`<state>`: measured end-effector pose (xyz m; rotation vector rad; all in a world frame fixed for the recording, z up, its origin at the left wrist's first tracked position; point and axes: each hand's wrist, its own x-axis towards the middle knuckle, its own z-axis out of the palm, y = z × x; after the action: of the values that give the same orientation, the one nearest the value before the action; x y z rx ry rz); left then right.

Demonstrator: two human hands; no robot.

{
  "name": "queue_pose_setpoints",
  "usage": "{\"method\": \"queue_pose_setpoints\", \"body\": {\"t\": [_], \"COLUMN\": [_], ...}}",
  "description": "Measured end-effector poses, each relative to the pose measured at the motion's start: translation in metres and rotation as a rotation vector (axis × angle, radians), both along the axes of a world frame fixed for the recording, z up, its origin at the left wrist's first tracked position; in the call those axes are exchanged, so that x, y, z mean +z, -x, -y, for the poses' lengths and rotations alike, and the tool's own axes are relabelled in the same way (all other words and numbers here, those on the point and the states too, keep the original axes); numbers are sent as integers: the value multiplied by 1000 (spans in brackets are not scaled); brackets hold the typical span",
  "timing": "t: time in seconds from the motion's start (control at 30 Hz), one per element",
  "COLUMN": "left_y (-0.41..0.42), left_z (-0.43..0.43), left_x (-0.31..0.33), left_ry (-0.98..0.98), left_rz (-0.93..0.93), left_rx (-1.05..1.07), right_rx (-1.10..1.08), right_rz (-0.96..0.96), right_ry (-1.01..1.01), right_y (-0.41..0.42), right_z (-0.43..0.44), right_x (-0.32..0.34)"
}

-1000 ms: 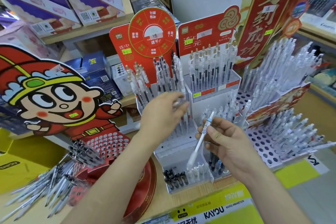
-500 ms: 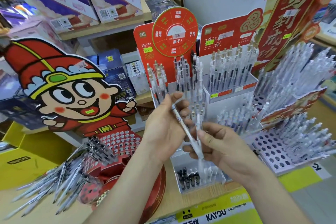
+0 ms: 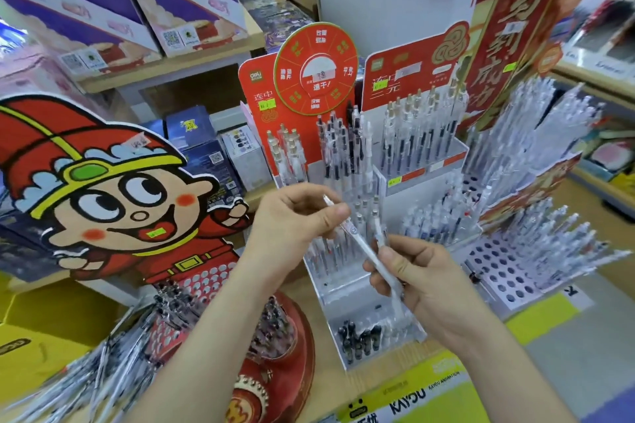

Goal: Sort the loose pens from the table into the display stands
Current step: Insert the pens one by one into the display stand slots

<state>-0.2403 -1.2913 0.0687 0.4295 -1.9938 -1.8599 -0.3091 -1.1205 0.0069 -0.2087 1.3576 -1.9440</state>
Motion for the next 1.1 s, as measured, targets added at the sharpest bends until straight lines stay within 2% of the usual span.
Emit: {"method": "queue_pose_setpoints", "body": {"t": [0.2, 0.5, 0.6, 0.8, 0.9, 1.1], "left_y": [19, 48, 66, 109, 127, 149], "left_z": [-17, -60, -87, -134, -149, -172], "left_x": [-6, -39, -42, -49, -61, -89], "left_ry": [91, 166, 208, 361, 493, 647], "left_rz": [-42, 52, 63, 65, 66, 139], "left_rx": [50, -10, -25, -121, -136, -210], "right_rx": [-240, -484, -620, -785, -760, -564], "right_rz": [-67, -157, -265, -504, -607, -863], "right_ry": [-154, -157, -289, -413, -477, -817], "right_y": [28, 65, 80, 120, 141, 166], "right_z": [-49, -115, -146, -191, -194, -179], "right_x": [-7, -17, -20, -21, -26, -51]}}
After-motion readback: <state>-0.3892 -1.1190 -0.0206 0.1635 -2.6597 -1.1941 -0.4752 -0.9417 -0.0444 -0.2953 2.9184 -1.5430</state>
